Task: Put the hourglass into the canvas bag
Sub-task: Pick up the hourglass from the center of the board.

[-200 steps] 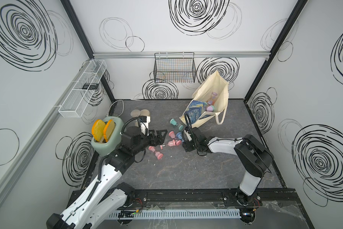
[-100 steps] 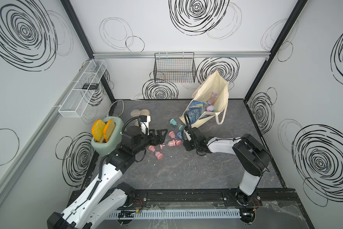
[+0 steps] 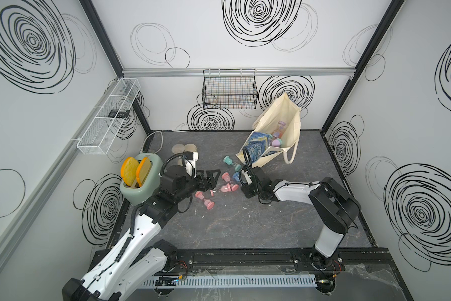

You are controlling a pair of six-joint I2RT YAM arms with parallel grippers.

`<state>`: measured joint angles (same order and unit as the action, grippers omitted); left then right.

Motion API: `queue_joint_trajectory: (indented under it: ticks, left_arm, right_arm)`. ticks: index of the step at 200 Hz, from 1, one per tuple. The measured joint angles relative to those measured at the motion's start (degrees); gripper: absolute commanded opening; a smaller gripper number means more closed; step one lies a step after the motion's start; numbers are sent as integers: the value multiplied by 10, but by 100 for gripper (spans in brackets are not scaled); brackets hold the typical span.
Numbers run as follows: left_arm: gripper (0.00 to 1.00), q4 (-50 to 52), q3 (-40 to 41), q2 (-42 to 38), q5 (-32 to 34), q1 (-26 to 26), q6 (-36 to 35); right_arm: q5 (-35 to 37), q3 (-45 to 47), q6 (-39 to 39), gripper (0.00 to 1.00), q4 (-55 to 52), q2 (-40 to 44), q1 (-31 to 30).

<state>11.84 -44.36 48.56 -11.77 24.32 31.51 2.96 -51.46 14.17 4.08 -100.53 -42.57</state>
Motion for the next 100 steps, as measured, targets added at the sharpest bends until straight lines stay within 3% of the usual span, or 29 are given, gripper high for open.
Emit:
queue_joint_trajectory:
  ticks: [100]
  left_arm:
    - [96,-4,-42,2,12,12,6]
  right_arm:
    - [-12,-8,9,38,-67,199,23]
